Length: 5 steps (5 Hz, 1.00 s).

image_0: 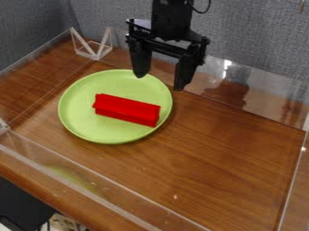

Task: Put the red object on the left side

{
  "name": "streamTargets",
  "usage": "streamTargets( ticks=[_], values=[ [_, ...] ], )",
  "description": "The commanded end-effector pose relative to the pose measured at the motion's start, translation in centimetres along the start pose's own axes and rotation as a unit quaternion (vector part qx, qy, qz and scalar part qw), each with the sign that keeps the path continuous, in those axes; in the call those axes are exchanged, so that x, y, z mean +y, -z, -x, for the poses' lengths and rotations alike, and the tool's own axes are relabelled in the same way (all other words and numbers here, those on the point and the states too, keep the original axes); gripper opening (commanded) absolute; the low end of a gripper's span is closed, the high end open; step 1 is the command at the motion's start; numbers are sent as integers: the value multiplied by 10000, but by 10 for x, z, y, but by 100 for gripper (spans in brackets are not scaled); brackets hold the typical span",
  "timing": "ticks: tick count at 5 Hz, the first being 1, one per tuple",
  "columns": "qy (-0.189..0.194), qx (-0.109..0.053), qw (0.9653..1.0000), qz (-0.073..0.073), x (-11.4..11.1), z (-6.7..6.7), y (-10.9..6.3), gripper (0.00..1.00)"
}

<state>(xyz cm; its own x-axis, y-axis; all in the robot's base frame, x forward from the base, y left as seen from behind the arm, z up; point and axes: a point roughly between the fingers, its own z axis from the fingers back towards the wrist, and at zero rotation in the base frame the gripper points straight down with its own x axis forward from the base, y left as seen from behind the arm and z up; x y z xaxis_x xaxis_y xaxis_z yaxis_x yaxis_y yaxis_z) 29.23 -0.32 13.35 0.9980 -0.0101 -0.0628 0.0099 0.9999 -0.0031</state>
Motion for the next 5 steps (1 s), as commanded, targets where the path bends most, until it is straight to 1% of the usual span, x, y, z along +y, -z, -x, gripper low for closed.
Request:
streamTargets(
  ticks=[1,2,3,4,5],
  values=[
    [950,168,9952,-137,15,3,4,100],
    [1984,330,9791,-296,31,7,8,100],
    [2374,390,9699,-372,38,15,2,100],
    [2416,419,9686,-422,38,18,-5,100],
    [2415,445,9683,-462,37,19,-11,100]
  ],
)
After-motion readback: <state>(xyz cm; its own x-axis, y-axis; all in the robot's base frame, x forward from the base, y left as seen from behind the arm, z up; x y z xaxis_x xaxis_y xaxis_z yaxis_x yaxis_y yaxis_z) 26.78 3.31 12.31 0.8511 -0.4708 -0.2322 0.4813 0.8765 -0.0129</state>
